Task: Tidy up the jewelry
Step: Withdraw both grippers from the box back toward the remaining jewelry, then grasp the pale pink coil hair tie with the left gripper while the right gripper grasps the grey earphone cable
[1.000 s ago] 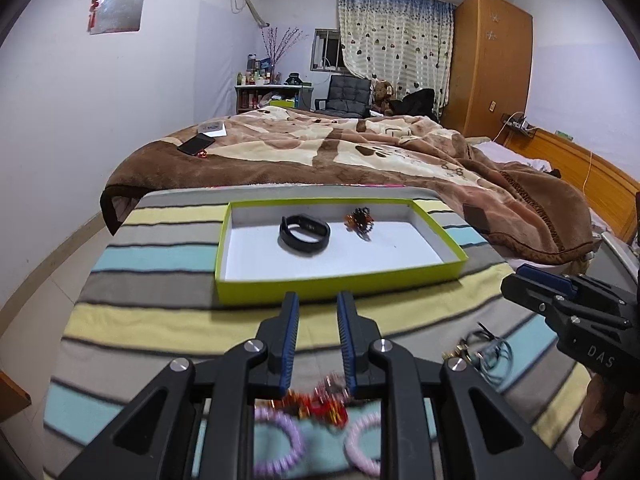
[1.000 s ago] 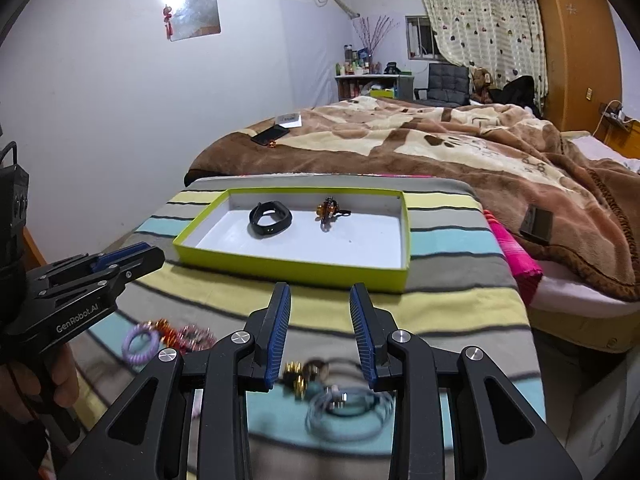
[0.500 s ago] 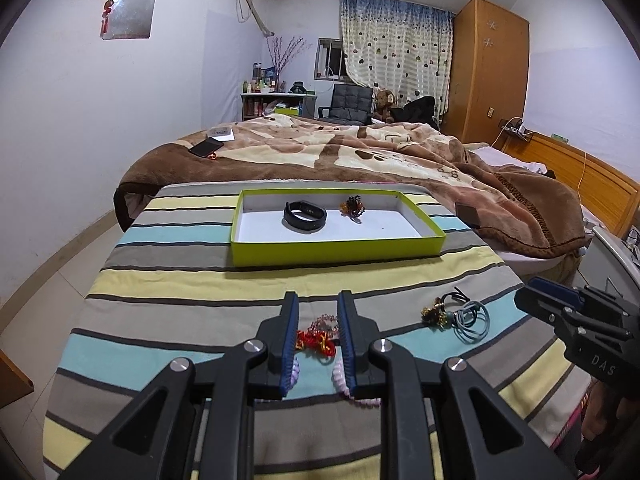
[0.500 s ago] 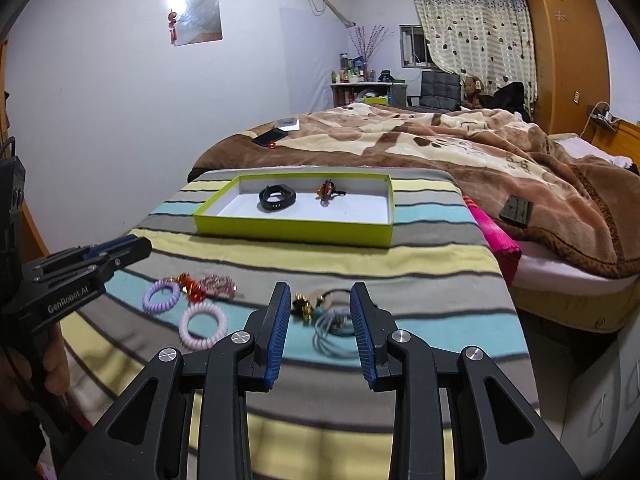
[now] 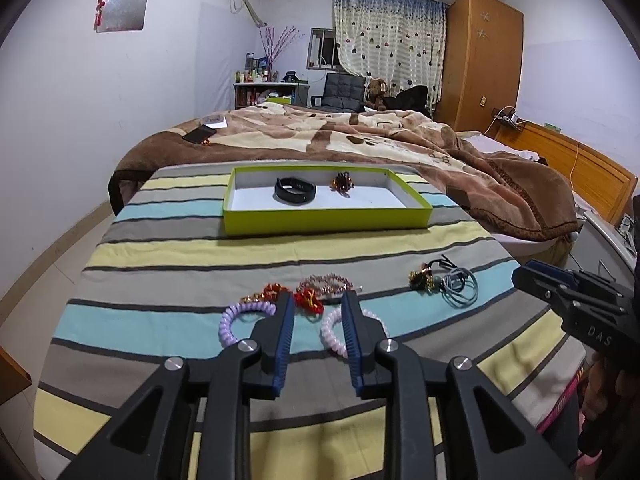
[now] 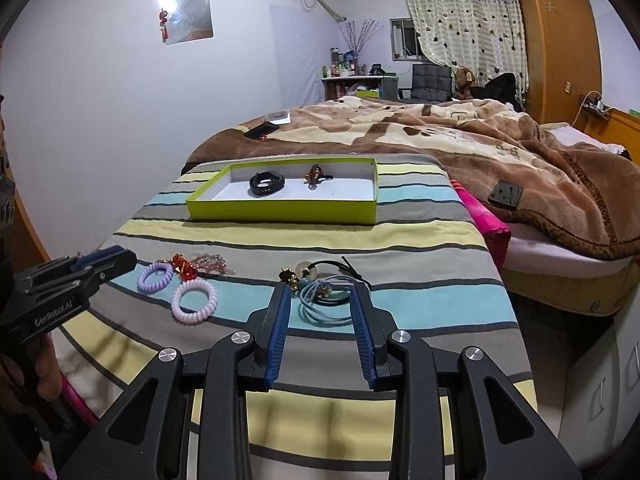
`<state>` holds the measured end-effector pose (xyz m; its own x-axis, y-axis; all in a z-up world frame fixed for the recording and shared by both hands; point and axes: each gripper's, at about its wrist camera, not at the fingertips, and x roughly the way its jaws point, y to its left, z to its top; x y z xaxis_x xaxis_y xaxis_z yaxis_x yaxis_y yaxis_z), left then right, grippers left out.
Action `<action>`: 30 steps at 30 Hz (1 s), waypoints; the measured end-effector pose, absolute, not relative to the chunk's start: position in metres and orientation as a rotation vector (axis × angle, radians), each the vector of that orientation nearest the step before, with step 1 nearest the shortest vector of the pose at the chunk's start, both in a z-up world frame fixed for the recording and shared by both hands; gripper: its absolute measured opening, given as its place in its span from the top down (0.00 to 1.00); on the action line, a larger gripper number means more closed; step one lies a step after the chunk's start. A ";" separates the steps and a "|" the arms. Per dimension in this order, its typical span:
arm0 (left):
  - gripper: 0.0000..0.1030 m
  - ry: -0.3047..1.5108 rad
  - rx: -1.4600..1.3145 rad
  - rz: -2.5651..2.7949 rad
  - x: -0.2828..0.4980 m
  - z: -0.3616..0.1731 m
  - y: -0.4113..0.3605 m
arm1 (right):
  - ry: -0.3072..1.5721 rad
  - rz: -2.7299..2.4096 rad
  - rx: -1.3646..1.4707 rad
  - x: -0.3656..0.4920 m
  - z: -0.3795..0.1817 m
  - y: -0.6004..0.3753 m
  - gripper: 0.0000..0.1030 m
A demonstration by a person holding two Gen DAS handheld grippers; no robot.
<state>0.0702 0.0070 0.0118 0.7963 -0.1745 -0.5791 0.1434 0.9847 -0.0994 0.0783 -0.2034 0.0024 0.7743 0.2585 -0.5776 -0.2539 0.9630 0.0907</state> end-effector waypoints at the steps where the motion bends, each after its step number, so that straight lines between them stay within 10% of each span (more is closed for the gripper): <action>1: 0.75 0.633 -0.053 -0.173 0.070 0.010 0.007 | 0.628 0.276 0.010 0.079 0.002 -0.204 0.69; 30: 0.75 0.844 -0.096 -0.196 0.107 -0.028 -0.012 | 0.819 0.218 0.032 0.138 -0.036 -0.214 0.69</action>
